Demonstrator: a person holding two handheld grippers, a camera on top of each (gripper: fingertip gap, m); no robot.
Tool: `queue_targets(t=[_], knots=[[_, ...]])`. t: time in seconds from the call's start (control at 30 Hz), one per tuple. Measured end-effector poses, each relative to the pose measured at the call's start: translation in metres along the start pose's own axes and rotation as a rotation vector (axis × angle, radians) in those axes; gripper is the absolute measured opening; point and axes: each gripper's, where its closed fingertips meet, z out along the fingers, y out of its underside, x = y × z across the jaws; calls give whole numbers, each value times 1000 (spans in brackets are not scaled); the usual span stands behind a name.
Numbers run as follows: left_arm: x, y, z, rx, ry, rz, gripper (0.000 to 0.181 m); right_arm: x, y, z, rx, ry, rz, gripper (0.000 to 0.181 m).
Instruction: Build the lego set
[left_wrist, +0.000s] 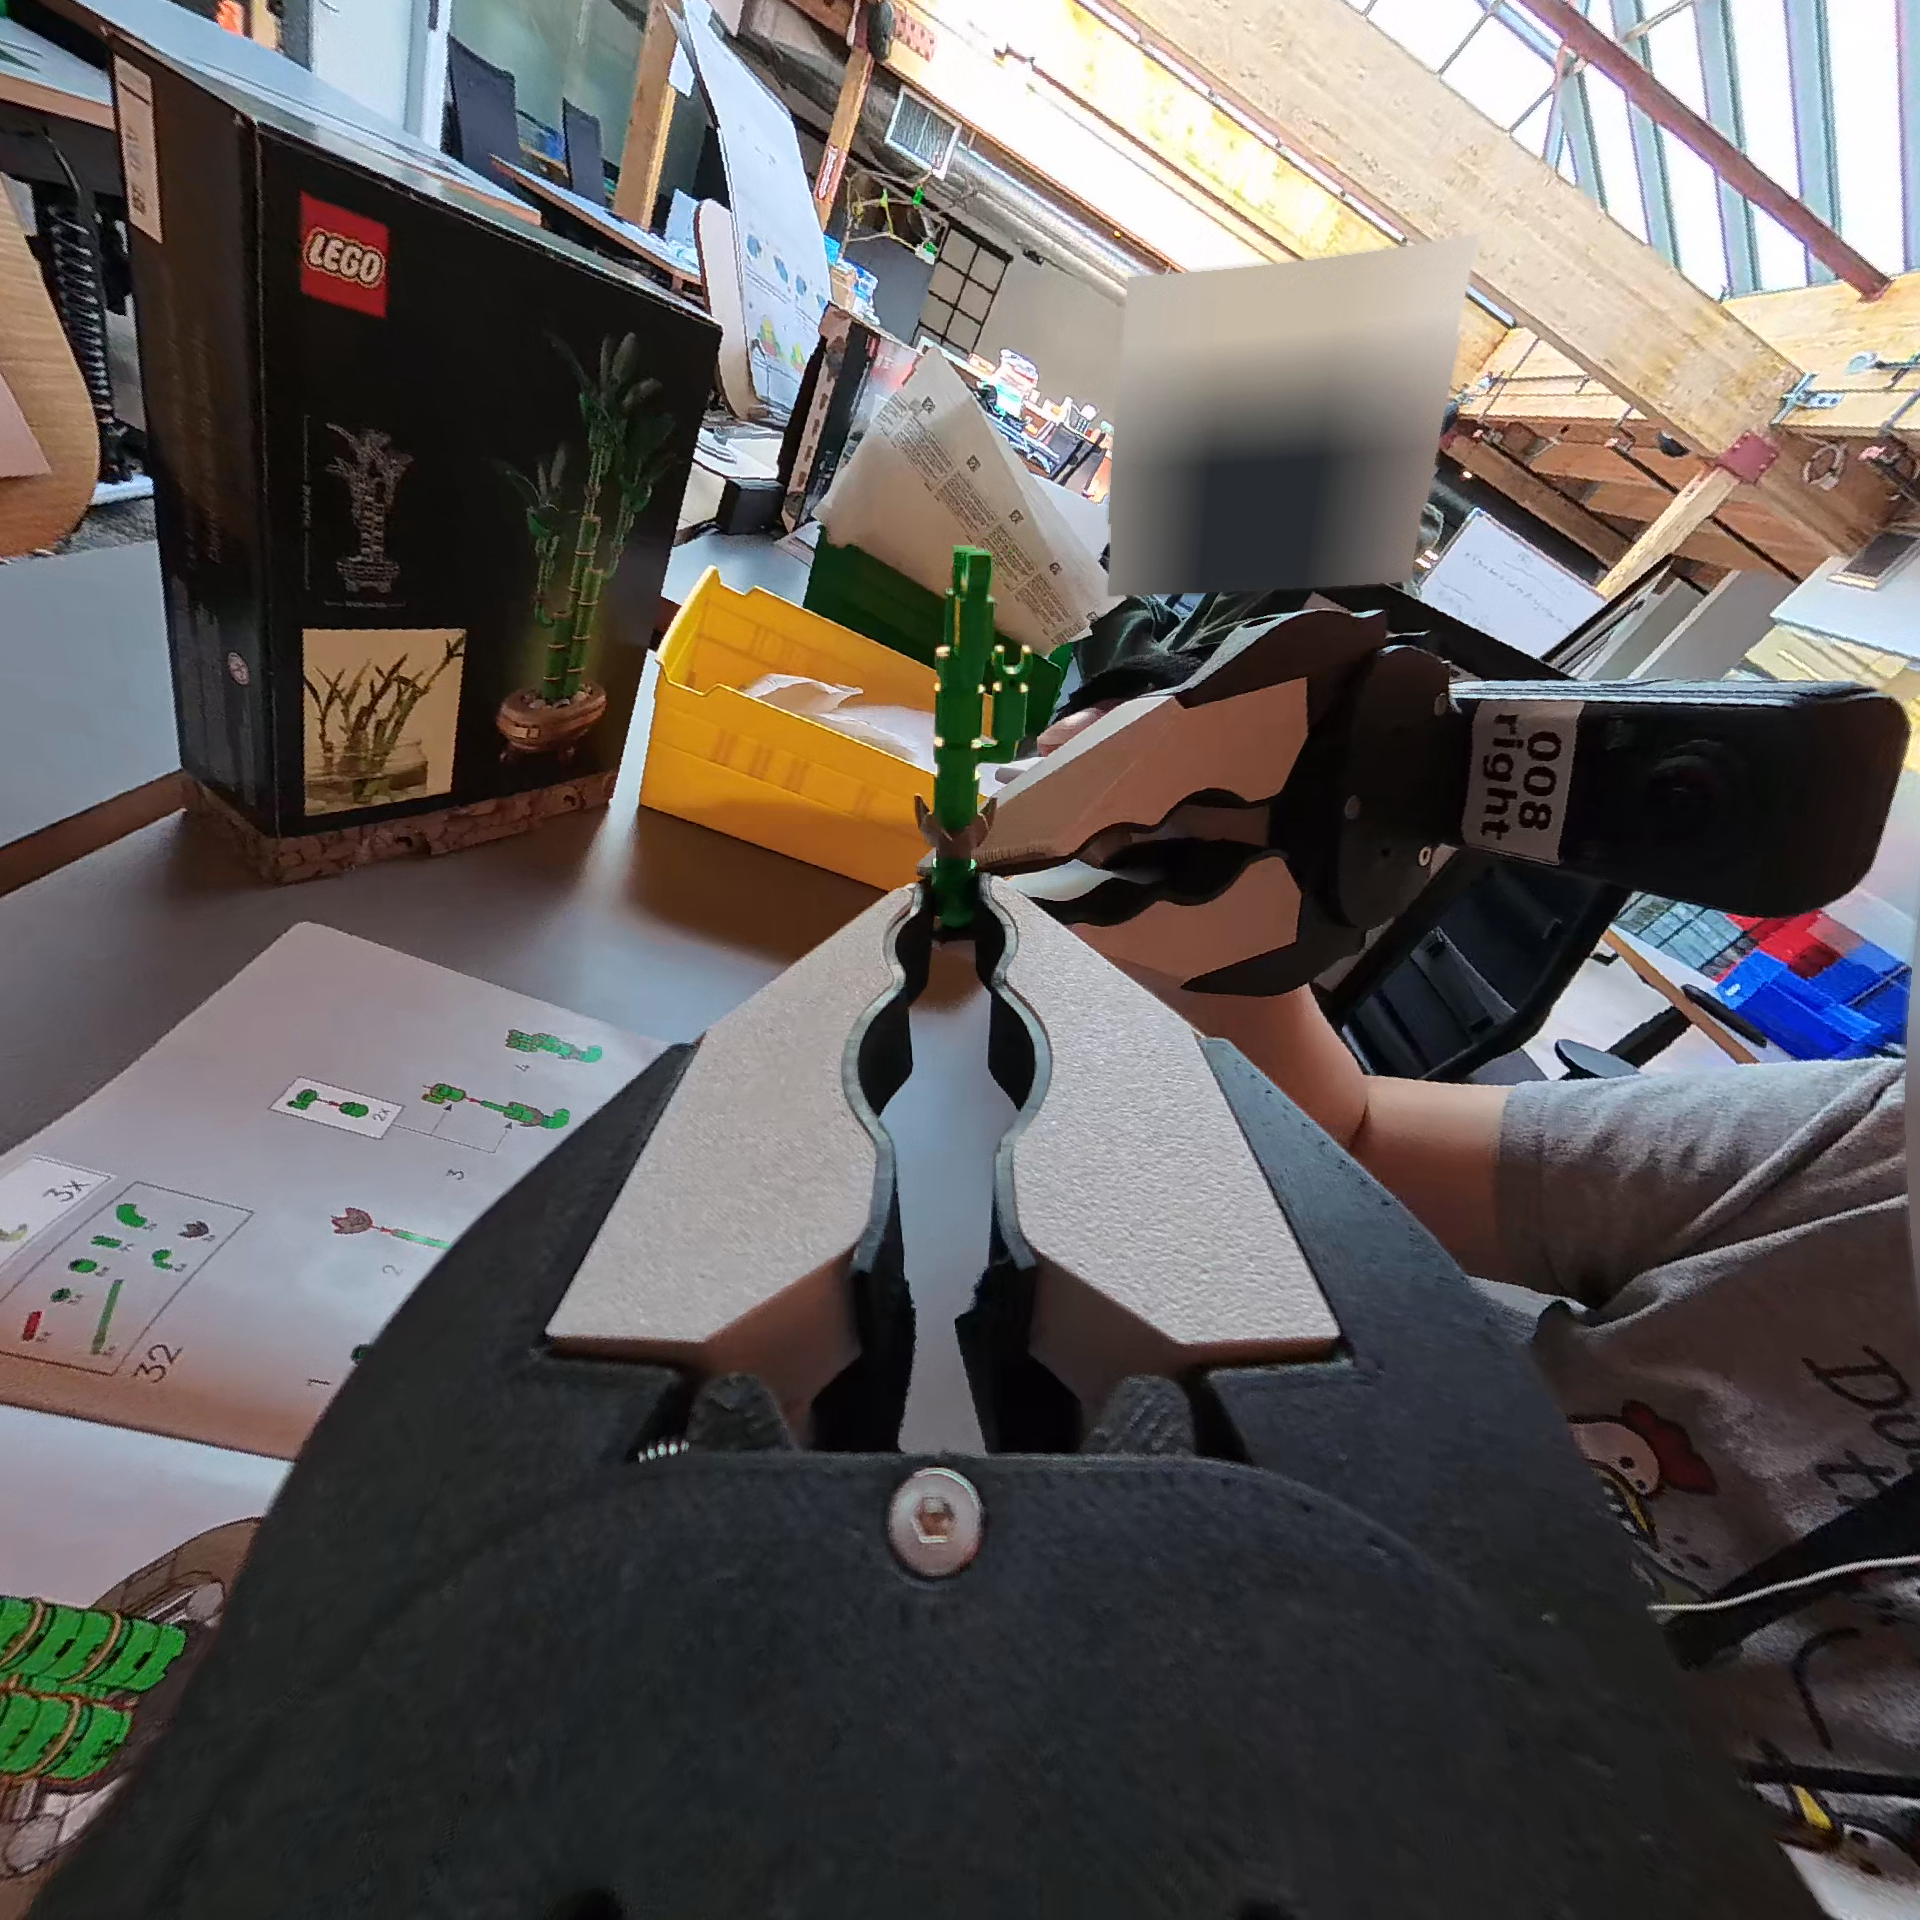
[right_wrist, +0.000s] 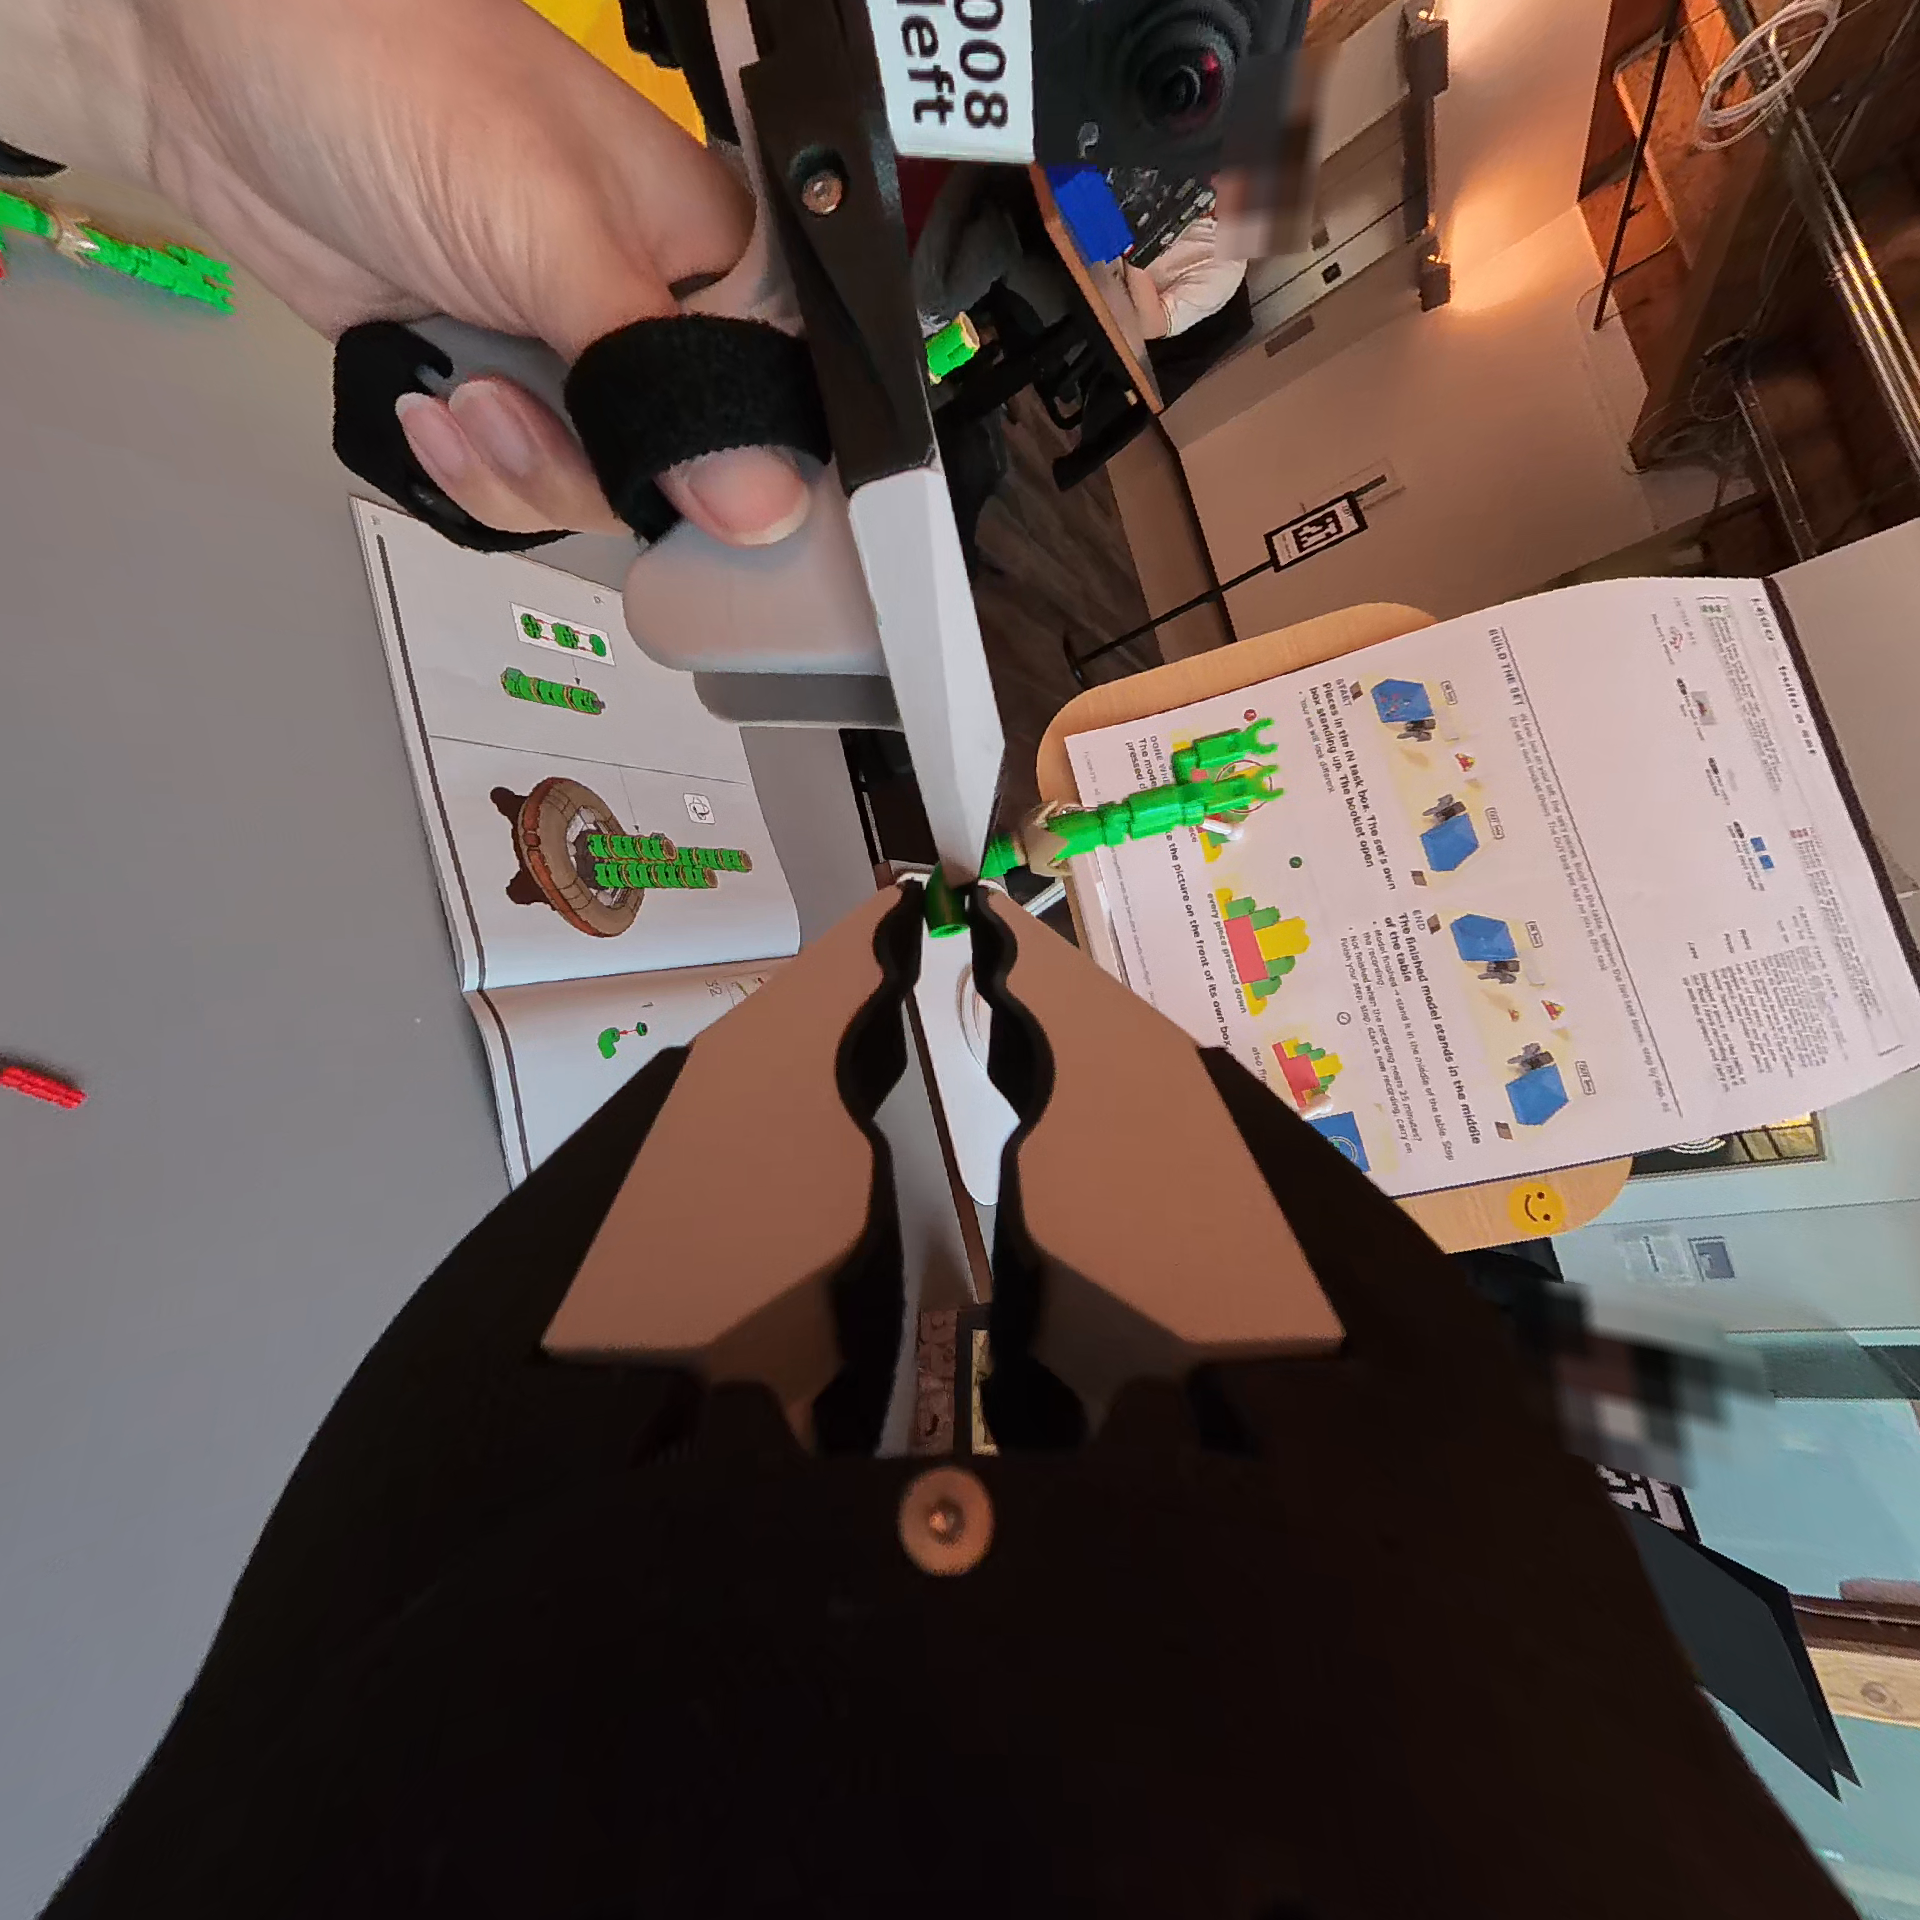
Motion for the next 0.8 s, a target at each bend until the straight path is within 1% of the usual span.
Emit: queue_targets(t=[0.2, 0.27, 0.4, 0.47, 0.57, 0.8], knots=[[-1, -5, -6, 26, -2, 19, 6, 3, -3, -3, 52, -19, 68, 9], [-1, -7, -10, 34, 5, 20, 6, 4, -3, -6, 68, -33, 93, 13], [1, -10, -17, 44, 20, 20, 6, 8, -5, -16, 120, -60, 137, 15], [4, -9, -19, 26, 31, 30, 6, 11, -5, -23, 137, -67, 162, 15], [7, -7, -20, 2, 26, 55, 6, 15, 2, -29, 133, -86, 193, 15], [9, -2, -18, -35, 33, 66, 6, 18, 30, -34, 54, -113, 241, 16]])
